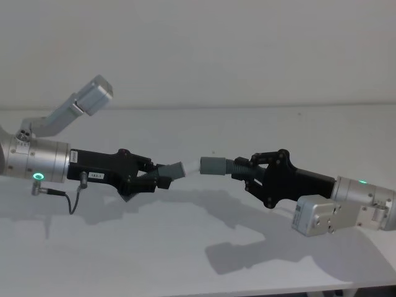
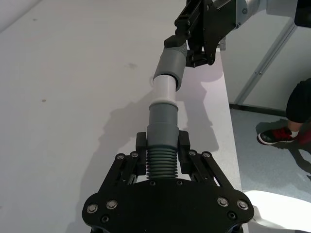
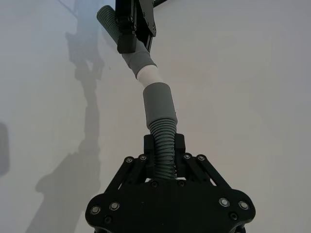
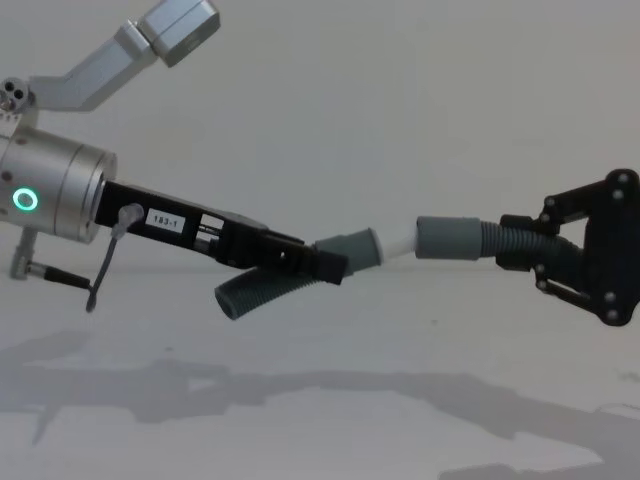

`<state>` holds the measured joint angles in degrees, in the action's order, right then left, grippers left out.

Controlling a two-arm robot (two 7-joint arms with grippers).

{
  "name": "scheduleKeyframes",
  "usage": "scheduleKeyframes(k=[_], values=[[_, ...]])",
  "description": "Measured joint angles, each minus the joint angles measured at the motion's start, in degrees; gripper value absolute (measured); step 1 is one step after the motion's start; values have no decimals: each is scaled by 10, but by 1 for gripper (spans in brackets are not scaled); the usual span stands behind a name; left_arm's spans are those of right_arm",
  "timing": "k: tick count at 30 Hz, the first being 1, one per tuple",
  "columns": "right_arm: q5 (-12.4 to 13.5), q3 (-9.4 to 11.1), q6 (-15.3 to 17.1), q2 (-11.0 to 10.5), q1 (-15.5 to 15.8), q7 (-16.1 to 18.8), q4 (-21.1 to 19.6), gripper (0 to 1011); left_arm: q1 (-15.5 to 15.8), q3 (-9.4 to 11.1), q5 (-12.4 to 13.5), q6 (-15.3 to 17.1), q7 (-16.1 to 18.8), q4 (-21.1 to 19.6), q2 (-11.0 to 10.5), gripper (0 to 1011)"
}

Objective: Use both hands to pick up one end of the pipe from the table, align the ends, and insert them.

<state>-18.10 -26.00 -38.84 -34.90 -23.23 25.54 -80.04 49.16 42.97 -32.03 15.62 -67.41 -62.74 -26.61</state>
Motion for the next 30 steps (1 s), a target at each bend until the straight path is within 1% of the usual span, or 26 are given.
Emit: scheduleKeyframes(k=[30], values=[[0, 0, 0, 0, 0, 0, 0, 203, 32, 33, 3, -6, -33, 36, 7, 336]])
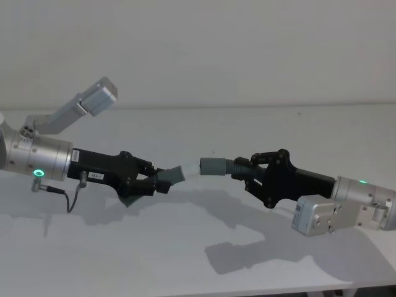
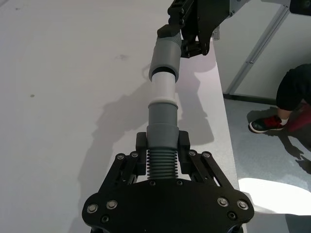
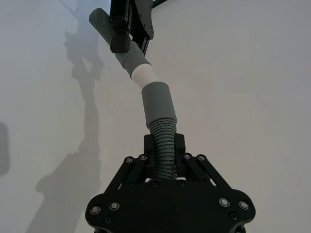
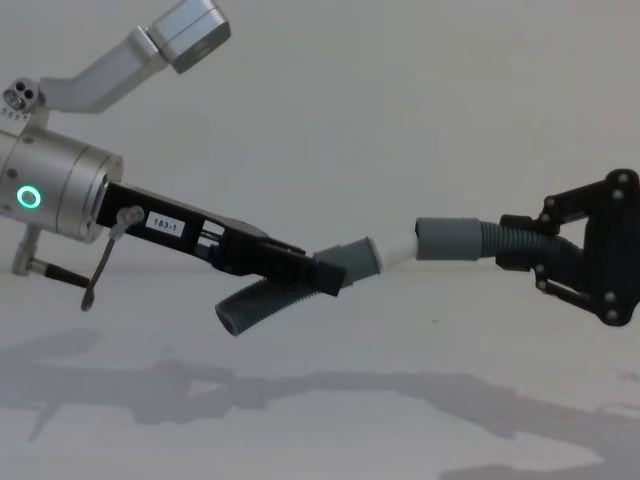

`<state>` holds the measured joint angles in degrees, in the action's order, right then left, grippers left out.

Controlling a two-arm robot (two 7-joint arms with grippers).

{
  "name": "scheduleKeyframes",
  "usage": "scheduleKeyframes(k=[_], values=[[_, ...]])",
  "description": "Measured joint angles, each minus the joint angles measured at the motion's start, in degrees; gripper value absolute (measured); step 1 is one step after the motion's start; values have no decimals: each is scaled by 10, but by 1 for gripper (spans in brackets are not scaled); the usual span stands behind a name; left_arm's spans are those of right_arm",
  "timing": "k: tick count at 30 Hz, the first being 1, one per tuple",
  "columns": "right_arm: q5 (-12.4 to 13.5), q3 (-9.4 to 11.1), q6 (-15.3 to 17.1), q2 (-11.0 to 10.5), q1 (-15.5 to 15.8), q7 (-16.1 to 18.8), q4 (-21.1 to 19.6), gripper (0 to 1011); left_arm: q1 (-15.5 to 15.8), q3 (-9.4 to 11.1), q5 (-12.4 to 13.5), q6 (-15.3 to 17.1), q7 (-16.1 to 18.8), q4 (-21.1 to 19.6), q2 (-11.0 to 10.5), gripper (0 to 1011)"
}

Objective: Use both hands to pick up one end of the pipe from the table, align the ends, and insert them.

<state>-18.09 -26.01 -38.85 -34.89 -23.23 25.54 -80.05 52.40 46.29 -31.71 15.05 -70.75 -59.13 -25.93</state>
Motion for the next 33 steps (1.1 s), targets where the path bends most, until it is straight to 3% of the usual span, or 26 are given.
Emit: scheduleKeyframes(k=[33], values=[[0, 0, 0, 0, 0, 0, 0, 204, 35, 21, 1, -21, -8, 46, 19, 336]])
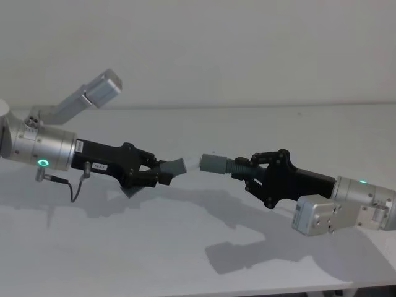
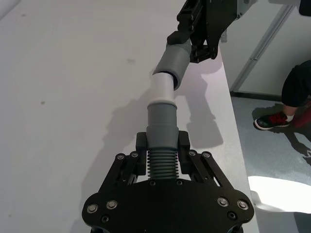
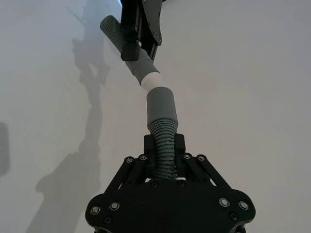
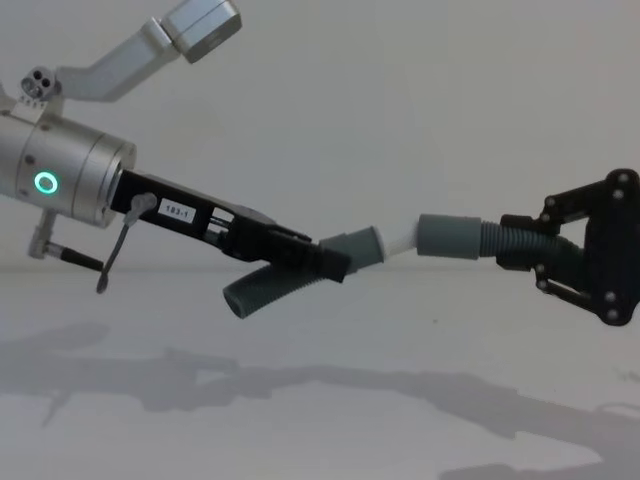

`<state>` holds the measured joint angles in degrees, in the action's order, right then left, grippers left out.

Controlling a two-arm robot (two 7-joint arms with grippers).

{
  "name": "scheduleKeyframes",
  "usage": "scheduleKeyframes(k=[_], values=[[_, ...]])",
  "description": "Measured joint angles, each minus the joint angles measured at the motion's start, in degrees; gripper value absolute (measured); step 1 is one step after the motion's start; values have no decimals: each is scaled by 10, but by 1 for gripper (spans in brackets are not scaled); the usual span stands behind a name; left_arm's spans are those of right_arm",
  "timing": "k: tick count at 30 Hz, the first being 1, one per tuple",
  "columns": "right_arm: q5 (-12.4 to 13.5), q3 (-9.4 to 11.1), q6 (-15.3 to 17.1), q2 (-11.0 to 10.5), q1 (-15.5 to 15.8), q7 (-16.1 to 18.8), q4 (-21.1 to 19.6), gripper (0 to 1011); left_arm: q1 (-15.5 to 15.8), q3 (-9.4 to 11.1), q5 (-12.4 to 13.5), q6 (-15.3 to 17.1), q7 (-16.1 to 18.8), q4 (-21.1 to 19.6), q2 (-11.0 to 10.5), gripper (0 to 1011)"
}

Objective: Use both hands to pick up one end of the pipe from the table, align the ends, and insert them.

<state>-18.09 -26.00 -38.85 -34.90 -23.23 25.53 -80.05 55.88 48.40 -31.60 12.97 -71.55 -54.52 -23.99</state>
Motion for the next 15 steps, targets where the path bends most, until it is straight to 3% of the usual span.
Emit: scheduleKeyframes(k=[15], values=[[0, 0, 0, 0, 0, 0, 0, 204, 6, 9, -5, 1, -3, -9, 0, 336]])
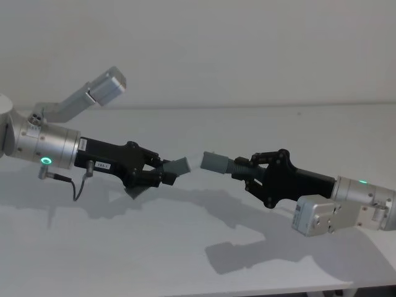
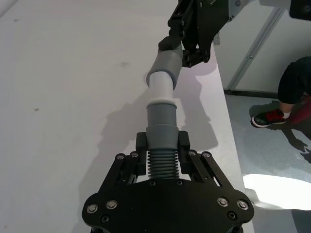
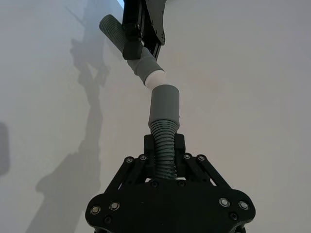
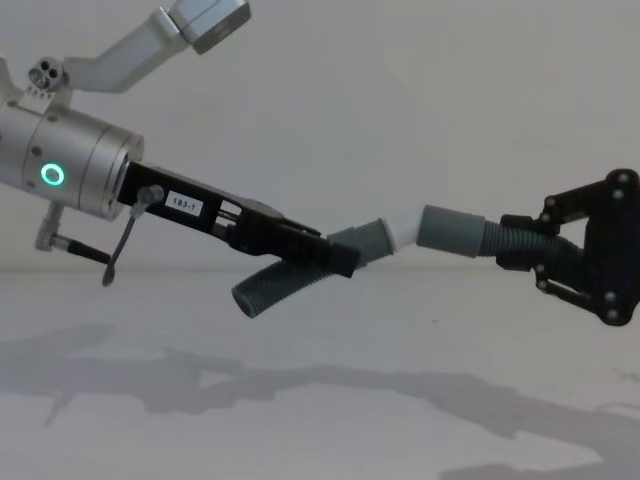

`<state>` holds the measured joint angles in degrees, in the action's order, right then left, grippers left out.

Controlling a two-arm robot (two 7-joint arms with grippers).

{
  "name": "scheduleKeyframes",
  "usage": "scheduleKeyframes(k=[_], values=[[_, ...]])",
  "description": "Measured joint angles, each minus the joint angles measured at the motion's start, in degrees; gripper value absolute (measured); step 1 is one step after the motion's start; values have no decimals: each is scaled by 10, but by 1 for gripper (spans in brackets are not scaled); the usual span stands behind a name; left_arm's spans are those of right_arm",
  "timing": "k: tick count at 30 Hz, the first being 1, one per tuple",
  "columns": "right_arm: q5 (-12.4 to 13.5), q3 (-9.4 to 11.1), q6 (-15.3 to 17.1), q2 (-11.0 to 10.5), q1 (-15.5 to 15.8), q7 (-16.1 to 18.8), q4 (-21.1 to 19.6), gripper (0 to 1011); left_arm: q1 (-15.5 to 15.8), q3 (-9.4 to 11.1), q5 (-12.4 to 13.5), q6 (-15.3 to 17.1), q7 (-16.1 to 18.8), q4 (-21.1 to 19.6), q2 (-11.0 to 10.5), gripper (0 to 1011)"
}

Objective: Use both hands to pick up one end of the pipe from the table, align the ends, and insert them.

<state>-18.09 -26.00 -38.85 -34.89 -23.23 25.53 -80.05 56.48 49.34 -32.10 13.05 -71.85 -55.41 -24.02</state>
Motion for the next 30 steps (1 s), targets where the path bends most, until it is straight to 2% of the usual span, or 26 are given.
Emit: scheduleKeyframes(k=[14, 30], values=[[0, 0, 0, 0, 0, 0, 0, 204, 7, 14, -2, 16, -14, -21, -12, 336], [0, 0, 0, 0, 0, 0, 0, 204, 14, 27, -5, 26, -20, -28, -16, 336]])
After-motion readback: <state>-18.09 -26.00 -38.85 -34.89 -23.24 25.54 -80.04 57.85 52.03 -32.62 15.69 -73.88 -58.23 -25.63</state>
